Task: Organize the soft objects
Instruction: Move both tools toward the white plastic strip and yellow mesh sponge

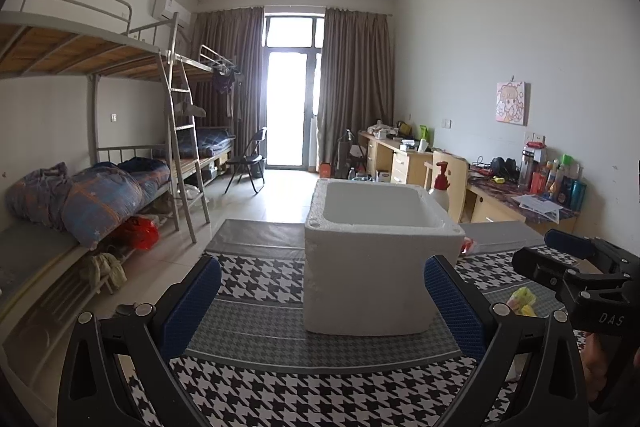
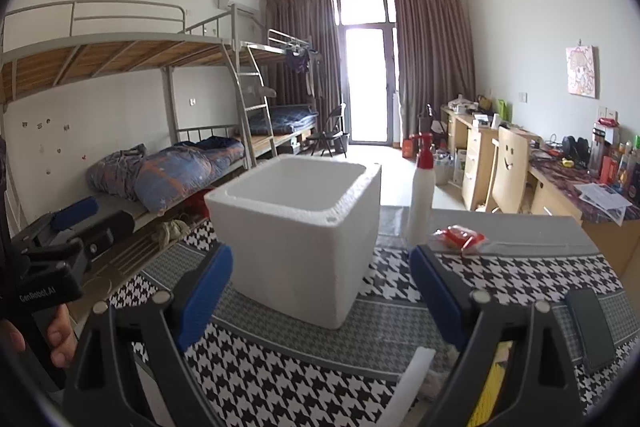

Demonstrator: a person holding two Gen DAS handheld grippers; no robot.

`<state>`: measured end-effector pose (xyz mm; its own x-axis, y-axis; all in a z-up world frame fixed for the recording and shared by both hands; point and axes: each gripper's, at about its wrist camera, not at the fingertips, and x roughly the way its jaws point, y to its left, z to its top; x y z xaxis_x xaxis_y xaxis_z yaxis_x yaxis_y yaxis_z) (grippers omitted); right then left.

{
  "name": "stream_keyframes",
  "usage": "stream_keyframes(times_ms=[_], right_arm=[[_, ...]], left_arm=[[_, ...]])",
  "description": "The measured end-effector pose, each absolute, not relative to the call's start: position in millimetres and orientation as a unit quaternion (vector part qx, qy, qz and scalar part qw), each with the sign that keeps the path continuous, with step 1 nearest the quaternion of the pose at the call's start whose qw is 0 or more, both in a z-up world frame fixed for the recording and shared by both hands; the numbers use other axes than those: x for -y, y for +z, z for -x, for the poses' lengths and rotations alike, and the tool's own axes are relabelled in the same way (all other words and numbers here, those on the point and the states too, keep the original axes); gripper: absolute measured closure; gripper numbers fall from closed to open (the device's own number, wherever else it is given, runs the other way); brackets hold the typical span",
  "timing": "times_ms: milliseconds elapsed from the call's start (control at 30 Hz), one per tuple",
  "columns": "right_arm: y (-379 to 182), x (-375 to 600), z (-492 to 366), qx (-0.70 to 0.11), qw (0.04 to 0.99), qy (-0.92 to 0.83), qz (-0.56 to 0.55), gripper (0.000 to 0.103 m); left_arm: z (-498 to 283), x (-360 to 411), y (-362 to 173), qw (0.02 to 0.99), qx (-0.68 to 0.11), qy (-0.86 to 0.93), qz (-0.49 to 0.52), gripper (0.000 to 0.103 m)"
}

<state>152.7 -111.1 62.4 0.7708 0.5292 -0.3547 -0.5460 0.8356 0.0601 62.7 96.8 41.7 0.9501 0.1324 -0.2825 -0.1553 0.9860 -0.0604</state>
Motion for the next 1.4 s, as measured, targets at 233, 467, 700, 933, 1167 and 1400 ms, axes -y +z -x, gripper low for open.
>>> stream_keyframes(times_ms=[233,467,700,933,1167,1400], right_arm=[[43.5,117.6,-145.7,-0.185,0.943,0.277,0.022,0.011],[36.0,126.3,-151.2,-0.205,0.942,0.264,0.006,0.011],[31.0,134.3,-151.1,-0.212,0.943,0.255,0.004,0.011],[27.2,146.2,-151.4,-0.220,0.947,0.233,0.003,0.011],[22.0,162.7,-151.2,-0.231,0.951,0.204,-0.005,0.011],[17.8,182.0,-152.3,-0.241,0.955,0.172,-0.006,0.011]], left_arm=[[-66.6,-91.8,23.0,0.984,-0.156,0.068,0.043,0.001],[-67.1,-88.1,21.2,0.984,-0.158,0.062,0.045,0.001],[-73.7,-79.0,16.1,0.983,-0.171,0.044,0.052,0.001],[-79.5,-63.0,12.9,0.983,-0.181,0.019,0.041,0.001],[-87.7,-47.6,8.1,0.980,-0.194,-0.013,0.038,0.001],[-98.2,-24.1,3.9,0.976,-0.209,-0.046,0.027,0.001]])
